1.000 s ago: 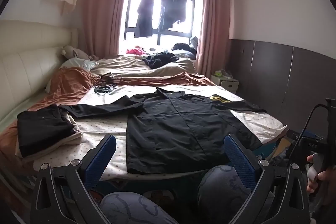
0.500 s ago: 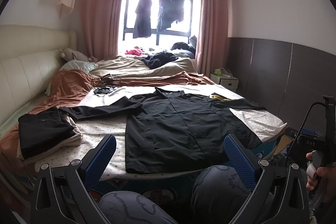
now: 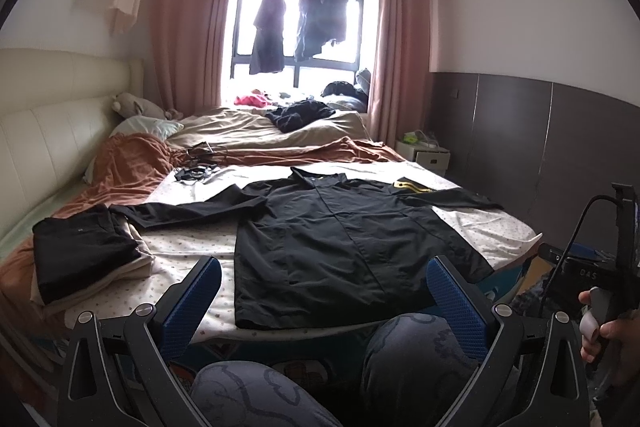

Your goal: Fold large clothes

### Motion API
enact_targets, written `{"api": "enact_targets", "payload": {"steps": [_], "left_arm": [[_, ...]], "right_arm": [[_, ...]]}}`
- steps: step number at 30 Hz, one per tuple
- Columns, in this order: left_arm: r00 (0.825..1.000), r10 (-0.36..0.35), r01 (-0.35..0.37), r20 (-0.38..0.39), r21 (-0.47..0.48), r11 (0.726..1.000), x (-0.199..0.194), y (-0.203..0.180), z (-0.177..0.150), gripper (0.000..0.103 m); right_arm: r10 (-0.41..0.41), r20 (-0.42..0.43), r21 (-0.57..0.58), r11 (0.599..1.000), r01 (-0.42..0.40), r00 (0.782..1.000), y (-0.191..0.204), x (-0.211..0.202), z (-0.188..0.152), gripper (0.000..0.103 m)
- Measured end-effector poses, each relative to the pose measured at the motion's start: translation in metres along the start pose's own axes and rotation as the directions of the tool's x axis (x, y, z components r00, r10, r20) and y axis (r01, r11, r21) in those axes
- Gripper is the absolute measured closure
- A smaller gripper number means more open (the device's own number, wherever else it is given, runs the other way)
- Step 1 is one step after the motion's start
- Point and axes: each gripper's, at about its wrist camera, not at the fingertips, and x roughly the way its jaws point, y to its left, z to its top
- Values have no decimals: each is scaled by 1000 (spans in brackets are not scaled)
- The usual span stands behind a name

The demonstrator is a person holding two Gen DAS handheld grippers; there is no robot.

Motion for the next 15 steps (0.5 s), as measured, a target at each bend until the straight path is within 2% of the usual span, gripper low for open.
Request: {"api": "enact_targets", "payload": {"steps": [15], "left_arm": [[1000, -4, 4, -7, -9, 1000, -1, -2, -1, 0]], "right_arm": [[2, 3, -10, 1000, -2, 1000, 2, -5, -3, 0]]}}
